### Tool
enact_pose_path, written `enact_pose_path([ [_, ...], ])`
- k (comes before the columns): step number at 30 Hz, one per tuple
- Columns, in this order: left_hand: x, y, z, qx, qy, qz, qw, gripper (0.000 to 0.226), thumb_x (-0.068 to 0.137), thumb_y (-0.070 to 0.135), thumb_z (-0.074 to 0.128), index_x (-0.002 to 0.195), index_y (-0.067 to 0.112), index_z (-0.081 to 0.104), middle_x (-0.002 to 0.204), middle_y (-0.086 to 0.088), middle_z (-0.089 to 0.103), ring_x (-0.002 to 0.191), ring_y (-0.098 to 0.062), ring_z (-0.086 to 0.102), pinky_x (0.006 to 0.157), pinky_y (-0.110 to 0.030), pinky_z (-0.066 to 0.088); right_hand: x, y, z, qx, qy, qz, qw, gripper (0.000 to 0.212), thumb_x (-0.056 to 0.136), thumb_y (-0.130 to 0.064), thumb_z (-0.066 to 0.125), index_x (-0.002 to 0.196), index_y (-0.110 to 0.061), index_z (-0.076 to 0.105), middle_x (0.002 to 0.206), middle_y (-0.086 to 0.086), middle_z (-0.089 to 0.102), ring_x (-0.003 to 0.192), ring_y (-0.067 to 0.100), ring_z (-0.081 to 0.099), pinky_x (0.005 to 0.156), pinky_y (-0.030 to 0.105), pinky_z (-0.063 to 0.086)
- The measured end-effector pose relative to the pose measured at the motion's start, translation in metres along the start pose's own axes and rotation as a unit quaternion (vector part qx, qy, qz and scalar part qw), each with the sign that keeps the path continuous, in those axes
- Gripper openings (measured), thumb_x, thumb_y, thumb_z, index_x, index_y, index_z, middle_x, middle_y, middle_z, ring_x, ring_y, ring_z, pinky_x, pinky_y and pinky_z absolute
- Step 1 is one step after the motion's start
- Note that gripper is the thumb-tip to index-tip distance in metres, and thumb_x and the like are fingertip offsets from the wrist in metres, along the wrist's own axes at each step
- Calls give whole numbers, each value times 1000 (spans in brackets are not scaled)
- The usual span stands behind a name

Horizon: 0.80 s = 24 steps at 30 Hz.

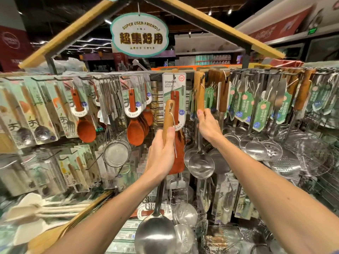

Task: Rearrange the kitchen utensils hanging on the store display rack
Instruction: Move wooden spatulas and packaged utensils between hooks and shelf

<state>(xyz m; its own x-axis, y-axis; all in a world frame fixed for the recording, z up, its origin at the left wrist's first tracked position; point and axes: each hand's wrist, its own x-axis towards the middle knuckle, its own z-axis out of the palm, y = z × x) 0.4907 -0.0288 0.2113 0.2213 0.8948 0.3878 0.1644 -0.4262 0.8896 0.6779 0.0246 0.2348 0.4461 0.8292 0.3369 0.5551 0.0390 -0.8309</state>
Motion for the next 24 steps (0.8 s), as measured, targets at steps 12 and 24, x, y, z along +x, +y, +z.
enact_pose_path([
  [12,0,7,-9,-64,-7,-45,997,50,101,52,28,124,13,48,85,-7,56,58,-12,49,52,-28,41,-53,0,1,30,49,22,998,46,98,-54,47,123,-17,41,121,5,54,103,18,57,88,36,45],
  [24,-24,29,-1,114,-52,185,975,26,106,33,40,84,26,53,76,10,56,66,0,51,62,-15,37,-169,-2,3,284,-144,-69,945,31,101,-18,52,128,-31,47,88,0,74,80,16,74,63,26,57],
])
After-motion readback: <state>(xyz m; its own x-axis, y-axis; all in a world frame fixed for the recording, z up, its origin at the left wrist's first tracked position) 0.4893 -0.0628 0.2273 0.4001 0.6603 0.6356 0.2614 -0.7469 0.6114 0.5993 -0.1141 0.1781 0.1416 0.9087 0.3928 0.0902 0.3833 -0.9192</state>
